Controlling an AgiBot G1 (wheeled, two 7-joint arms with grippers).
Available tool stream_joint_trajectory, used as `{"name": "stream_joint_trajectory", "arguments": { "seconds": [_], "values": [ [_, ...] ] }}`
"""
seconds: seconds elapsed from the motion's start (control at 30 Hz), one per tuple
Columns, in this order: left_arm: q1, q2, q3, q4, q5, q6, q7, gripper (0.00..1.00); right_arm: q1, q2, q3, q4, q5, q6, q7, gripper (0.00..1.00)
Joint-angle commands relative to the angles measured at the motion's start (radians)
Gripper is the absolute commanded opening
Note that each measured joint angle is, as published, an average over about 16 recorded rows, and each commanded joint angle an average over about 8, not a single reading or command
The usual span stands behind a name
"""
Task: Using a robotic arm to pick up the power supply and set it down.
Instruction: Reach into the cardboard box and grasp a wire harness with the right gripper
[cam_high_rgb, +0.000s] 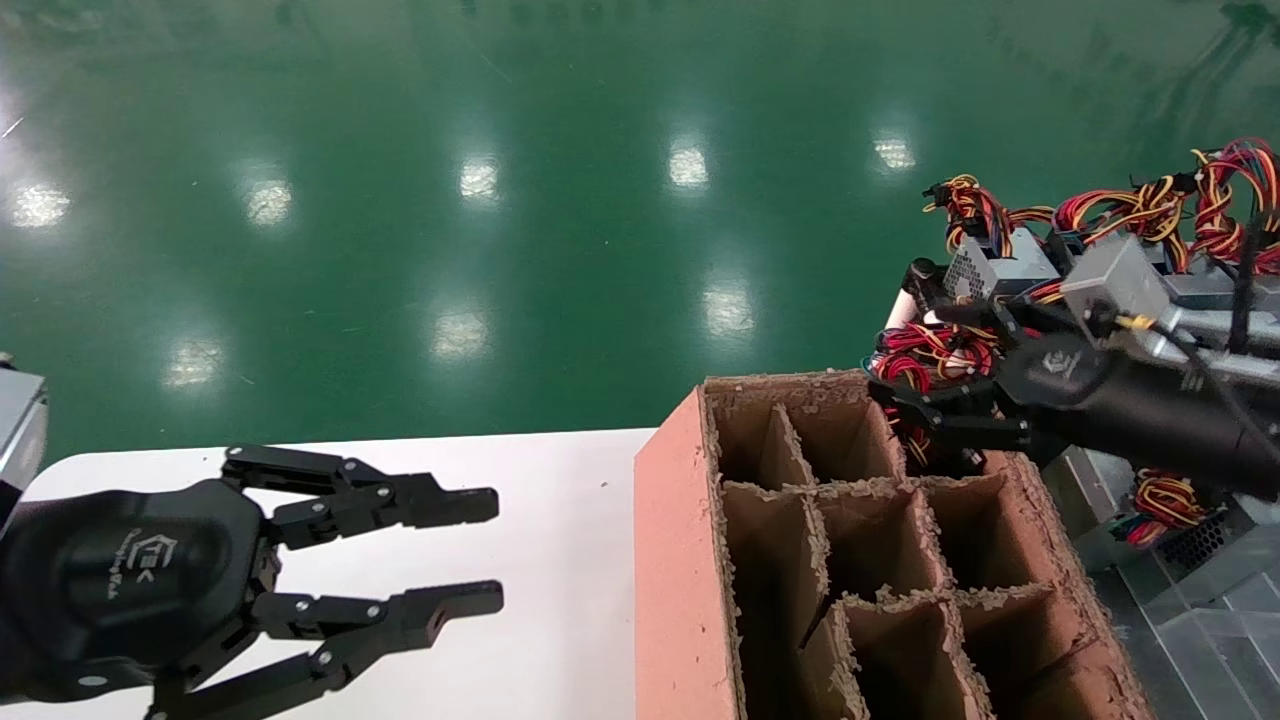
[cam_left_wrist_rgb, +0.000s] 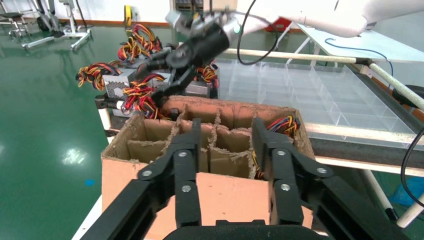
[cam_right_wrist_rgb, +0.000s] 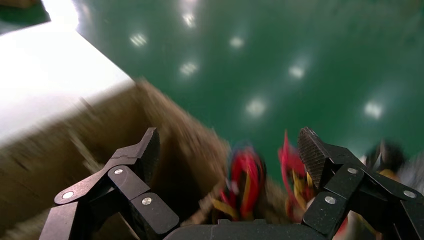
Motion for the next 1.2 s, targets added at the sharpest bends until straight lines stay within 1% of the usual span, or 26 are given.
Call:
{"name": "stream_joint_trajectory", "arguments": {
  "seconds": [0.03,0.23,0.47,0.77,1.2],
  "values": [
    [0.0,0.0,0.0,0.0,0.0,0.0,0.0,0.0,0.009,-0.013,-0.01,-0.058,-0.021,0.01,-0.007,0.0],
    [0.0,0.0,0.0,0.0,0.0,0.0,0.0,0.0,0.044,-0.05,-0.016,-0.198,-0.024,-0.023,-0.072,0.0],
    [0.0,0.0,0.0,0.0,0.0,0.0,0.0,0.0,0.08,-0.072,-0.025,-0.279,-0.024,-0.083,-0.122,0.0],
    [0.0,0.0,0.0,0.0,0.0,0.0,0.0,0.0,0.095,-0.075,-0.032,-0.323,-0.031,-0.119,-0.153,0.0],
    [0.0,0.0,0.0,0.0,0.0,0.0,0.0,0.0,0.101,-0.063,-0.038,-0.322,-0.038,-0.142,-0.156,0.0]
  ]
}}
